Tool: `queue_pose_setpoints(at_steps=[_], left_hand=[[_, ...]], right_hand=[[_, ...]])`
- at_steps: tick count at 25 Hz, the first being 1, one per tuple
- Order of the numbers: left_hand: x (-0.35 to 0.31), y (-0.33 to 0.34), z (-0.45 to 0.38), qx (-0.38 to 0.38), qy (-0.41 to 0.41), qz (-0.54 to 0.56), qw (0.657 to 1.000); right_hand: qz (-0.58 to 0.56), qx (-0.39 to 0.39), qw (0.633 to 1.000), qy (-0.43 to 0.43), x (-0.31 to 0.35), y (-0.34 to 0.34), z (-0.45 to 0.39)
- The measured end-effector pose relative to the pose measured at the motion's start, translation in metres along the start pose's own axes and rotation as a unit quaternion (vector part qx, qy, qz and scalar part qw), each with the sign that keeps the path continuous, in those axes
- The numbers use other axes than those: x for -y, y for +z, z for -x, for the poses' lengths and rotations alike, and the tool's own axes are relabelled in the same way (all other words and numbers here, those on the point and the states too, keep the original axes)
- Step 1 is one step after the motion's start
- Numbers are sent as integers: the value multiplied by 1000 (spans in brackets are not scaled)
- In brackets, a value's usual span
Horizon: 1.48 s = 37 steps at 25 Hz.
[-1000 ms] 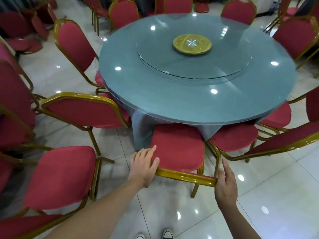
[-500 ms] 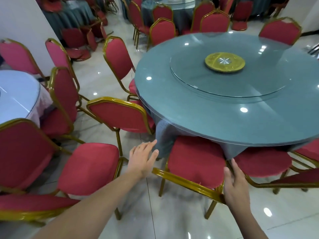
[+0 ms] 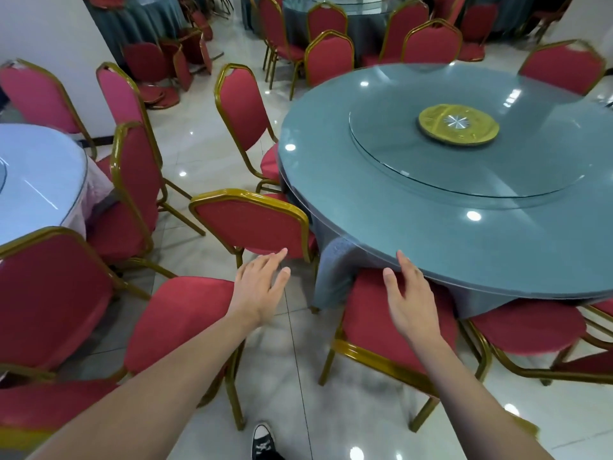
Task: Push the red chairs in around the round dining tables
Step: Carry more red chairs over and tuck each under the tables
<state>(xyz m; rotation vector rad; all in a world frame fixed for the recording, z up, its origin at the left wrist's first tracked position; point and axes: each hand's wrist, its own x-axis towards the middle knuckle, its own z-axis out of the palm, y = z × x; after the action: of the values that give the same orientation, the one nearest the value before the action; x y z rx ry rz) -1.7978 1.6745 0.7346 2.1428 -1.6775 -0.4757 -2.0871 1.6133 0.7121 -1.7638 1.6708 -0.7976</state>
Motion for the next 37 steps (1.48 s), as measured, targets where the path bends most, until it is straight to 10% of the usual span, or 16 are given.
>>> queue_pose_setpoints(at_steps=[18, 37], left_hand=[[171, -95, -159, -66, -13, -11, 998], [208, -35, -296, -69, -64, 36, 995]], right_hand=[[55, 52, 997, -34, 141, 164, -124], [-47, 196, 979, 31, 104, 276, -273]])
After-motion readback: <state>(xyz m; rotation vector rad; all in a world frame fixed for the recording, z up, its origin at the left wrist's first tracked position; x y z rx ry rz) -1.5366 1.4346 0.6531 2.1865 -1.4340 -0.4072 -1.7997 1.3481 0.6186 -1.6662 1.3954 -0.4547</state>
